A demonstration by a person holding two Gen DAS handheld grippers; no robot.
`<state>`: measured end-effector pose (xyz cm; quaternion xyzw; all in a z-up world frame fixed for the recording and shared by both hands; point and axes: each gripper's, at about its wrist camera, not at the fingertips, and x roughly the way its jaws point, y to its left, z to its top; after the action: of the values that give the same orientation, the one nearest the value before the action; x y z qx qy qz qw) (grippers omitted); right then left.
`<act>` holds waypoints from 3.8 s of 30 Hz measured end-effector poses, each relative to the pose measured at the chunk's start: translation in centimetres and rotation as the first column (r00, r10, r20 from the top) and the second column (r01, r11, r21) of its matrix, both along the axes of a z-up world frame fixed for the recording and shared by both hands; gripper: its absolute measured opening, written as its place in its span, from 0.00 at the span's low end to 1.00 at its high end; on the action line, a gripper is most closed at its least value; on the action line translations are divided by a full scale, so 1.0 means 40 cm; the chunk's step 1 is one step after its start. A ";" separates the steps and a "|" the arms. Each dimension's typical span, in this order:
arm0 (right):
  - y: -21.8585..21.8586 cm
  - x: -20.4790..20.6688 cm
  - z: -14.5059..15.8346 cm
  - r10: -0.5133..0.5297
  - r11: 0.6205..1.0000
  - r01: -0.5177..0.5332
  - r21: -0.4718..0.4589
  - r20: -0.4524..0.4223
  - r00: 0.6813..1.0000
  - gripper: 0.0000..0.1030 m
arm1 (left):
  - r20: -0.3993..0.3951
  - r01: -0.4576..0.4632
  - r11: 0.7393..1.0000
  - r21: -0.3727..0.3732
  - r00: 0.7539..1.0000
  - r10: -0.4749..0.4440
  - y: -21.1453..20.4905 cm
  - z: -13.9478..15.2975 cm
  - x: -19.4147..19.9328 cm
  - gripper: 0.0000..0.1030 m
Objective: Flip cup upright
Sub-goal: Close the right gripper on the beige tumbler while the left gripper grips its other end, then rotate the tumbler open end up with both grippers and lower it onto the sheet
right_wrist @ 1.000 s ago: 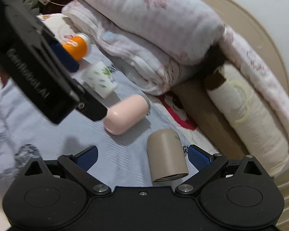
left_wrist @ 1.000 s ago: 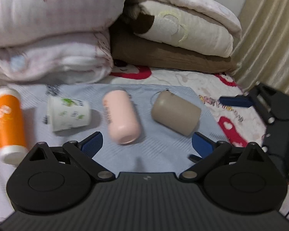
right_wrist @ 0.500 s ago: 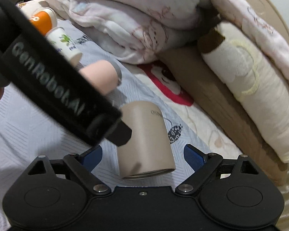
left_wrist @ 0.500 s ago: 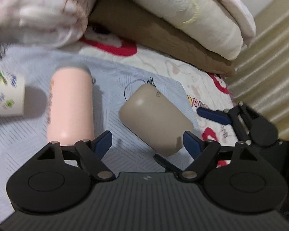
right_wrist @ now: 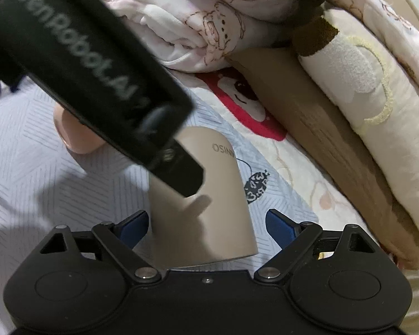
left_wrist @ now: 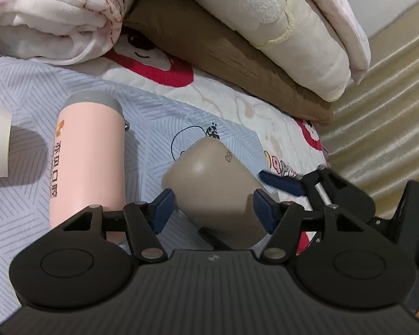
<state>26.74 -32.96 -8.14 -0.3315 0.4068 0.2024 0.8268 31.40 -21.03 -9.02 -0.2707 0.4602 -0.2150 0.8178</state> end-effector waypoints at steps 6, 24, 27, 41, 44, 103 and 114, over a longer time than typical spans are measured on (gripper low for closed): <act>0.025 -0.001 -0.001 -0.050 0.999 0.050 0.001 -0.010 0.999 0.80 | -0.016 0.028 1.000 -0.006 0.999 -0.028 0.005 -0.014 -0.021 0.59; 0.064 -0.161 0.007 -0.243 0.934 0.262 0.243 -0.103 0.964 0.80 | 0.022 0.132 0.985 0.108 0.991 -0.135 0.087 0.003 -0.191 0.59; 0.079 -0.167 0.001 -0.224 0.923 0.246 0.295 -0.105 0.969 0.80 | 0.063 0.153 0.976 0.153 0.984 -0.164 0.115 0.013 -0.244 0.57; 0.239 -0.293 0.007 -0.074 0.907 0.127 0.402 -0.145 0.987 0.80 | 0.054 0.211 0.917 0.339 0.969 -0.243 0.274 0.084 -0.332 0.53; 0.273 -0.305 0.009 -0.001 0.915 0.058 0.400 -0.142 0.990 0.80 | 0.049 0.236 0.894 0.381 0.960 -0.274 0.315 0.093 -0.329 0.53; 0.171 -0.256 -0.026 -0.218 0.568 0.663 0.488 -0.687 0.693 0.91 | -0.204 0.320 0.948 0.009 0.928 -0.311 0.401 -0.027 -0.144 0.63; 0.221 -0.237 -0.068 -0.242 0.461 0.706 0.538 -0.689 0.683 0.95 | -0.235 0.317 0.948 -0.035 0.919 -0.316 0.416 -0.044 -0.124 0.63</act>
<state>17.28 -24.11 -10.84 0.2596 0.5633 0.1865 0.7619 26.45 -4.38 -10.77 -0.2149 0.5927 -0.3092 0.7119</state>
